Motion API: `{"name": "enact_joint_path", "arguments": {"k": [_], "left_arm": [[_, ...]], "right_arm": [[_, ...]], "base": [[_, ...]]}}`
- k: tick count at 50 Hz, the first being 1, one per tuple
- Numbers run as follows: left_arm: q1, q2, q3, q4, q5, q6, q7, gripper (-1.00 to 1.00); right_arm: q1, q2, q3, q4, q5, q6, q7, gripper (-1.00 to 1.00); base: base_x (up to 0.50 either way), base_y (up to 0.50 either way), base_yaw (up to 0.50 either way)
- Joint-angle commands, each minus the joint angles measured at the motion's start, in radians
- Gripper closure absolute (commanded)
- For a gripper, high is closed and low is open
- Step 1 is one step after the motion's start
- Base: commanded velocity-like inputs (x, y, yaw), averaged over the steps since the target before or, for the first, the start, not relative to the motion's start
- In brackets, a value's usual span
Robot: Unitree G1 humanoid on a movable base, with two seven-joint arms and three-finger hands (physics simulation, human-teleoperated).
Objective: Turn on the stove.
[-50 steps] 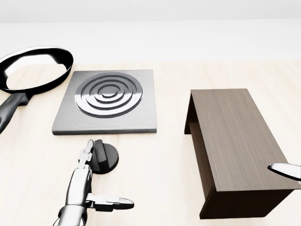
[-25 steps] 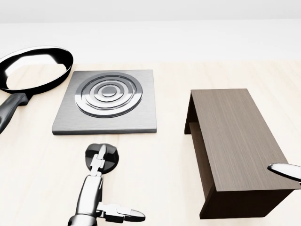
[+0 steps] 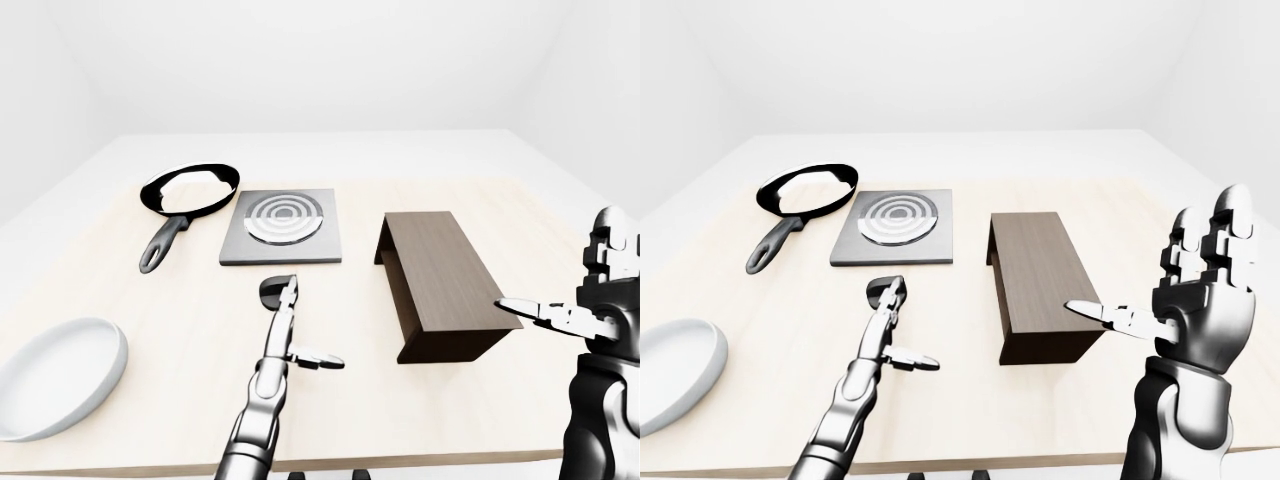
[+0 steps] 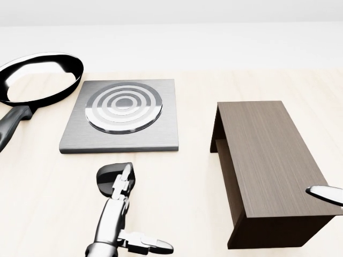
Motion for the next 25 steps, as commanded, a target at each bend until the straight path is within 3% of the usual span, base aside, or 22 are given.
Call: {"name": "enact_joint_path", "arguments": {"k": [1,10,13,15,16,19,23,25], "left_arm": [[-0.048,-0.007,0.010,0.045,-0.012,0.000,-0.002,-1.00],[0.035,-0.009,-0.028,-0.123,-0.019,0.000,-0.024,-1.00],[0.093,-0.001,-0.053,-0.270,-0.042,0.000,-0.046,-1.00],[0.121,0.006,-0.067,-0.360,-0.049,0.028,-0.047,-1.00],[0.147,0.013,-0.079,-0.450,-0.056,0.073,-0.054,-1.00],[0.179,0.030,-0.099,-0.564,-0.072,0.124,-0.050,-1.00],[0.218,0.056,-0.109,-0.698,-0.095,0.175,-0.046,-1.00],[0.232,0.069,-0.098,-0.735,-0.110,0.175,-0.045,-1.00]], "right_arm": [[0.002,0.001,-0.003,-0.006,0.005,0.000,0.001,-1.00],[0.004,0.004,0.001,0.002,0.001,0.000,0.003,-1.00],[0.003,0.004,0.004,0.007,-0.001,0.000,0.003,-1.00],[0.003,0.003,0.005,0.006,-0.001,0.000,0.003,-1.00],[0.005,0.005,0.005,0.006,-0.001,0.000,0.003,-1.00],[0.005,0.005,0.006,0.004,-0.002,0.000,0.003,-1.00],[0.005,0.004,0.005,0.000,-0.001,0.000,0.002,-1.00],[0.005,0.005,0.005,-0.004,-0.001,0.000,0.001,-1.00]], "base": [[0.00,0.00,0.00],[0.00,0.00,0.00],[0.00,0.00,0.00],[0.00,0.00,0.00],[0.00,0.00,0.00],[0.00,0.00,0.00],[0.00,0.00,0.00],[0.00,0.00,0.00]]}}
